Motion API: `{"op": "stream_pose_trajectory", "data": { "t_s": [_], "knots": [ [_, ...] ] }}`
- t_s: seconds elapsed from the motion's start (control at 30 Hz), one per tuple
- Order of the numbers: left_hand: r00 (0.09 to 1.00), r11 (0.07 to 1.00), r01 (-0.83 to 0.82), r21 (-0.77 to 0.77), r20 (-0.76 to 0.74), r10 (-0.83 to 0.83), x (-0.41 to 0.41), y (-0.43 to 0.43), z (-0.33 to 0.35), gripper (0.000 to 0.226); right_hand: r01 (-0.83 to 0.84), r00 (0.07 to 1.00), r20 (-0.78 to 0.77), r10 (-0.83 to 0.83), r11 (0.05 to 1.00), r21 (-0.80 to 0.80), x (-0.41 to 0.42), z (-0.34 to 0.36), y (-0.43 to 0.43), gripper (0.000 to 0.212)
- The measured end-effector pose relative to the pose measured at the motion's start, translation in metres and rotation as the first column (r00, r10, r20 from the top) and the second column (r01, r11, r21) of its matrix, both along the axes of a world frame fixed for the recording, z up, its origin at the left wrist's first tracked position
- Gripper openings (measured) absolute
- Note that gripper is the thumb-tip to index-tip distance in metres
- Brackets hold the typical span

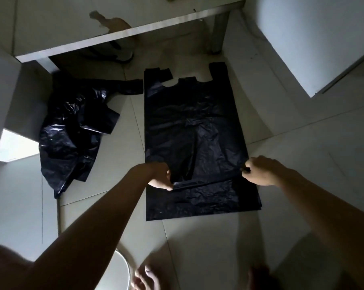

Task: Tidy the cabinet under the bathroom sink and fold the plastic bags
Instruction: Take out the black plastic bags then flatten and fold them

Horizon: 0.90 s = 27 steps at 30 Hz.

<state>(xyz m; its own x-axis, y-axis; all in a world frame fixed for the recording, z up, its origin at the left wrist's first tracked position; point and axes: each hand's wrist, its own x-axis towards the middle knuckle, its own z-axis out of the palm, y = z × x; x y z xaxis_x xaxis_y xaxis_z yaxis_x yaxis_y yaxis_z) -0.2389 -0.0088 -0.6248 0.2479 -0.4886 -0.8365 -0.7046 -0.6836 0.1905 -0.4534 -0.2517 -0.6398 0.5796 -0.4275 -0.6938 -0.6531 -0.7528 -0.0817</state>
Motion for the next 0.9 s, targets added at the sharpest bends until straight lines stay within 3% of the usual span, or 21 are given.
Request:
{"op": "stream_pose_trajectory", "data": {
  "t_s": [0.27,0.33,0.4,0.5,0.57,0.67,0.73,0.8,0.9],
  "knots": [
    [0.995,0.995,0.096,0.031,0.017,-0.096,-0.004,0.002,-0.003,0.017,-0.098,0.995,-0.025,0.099,0.995,0.034,-0.003,0.0,0.0,0.024],
    [0.995,0.994,0.097,0.053,0.01,-0.098,-0.001,0.002,-0.001,0.019,-0.093,0.993,-0.072,0.097,0.994,0.06,-0.002,0.004,-0.001,0.043],
    [0.993,0.986,0.118,0.118,-0.026,-0.116,-0.001,0.001,0.001,0.027,-0.071,0.983,-0.161,0.089,0.991,0.116,-0.001,0.009,0.0,0.05],
    [0.984,0.963,0.135,0.235,-0.15,-0.101,-0.004,-0.001,0.006,0.049,0.096,0.972,-0.23,-0.044,0.971,0.221,0.002,0.014,0.0,0.036],
    [0.987,0.984,0.038,0.173,-0.163,-0.009,0.0,-0.004,0.008,0.05,0.051,0.982,-0.19,-0.011,0.977,0.207,0.006,0.013,-0.001,0.026],
    [0.992,0.993,0.02,-0.113,0.127,-0.005,0.014,-0.006,-0.001,0.041,-0.094,0.995,0.025,0.092,0.992,0.087,0.012,0.007,0.002,0.019],
    [0.972,0.977,0.017,-0.211,0.231,0.033,0.014,-0.005,-0.012,0.041,-0.161,0.964,0.221,0.151,0.987,0.027,0.012,-0.002,0.01,0.022],
    [0.977,0.98,0.02,-0.199,0.213,0.023,0.008,-0.003,-0.02,0.045,-0.25,0.923,0.296,0.247,0.968,-0.028,0.007,-0.017,0.019,0.039],
    [0.99,0.985,0.024,-0.17,0.143,0.0,0.004,0.003,-0.034,0.042,-0.304,0.908,0.255,0.332,0.942,-0.145,-0.002,-0.035,0.024,0.053]
  ]
}}
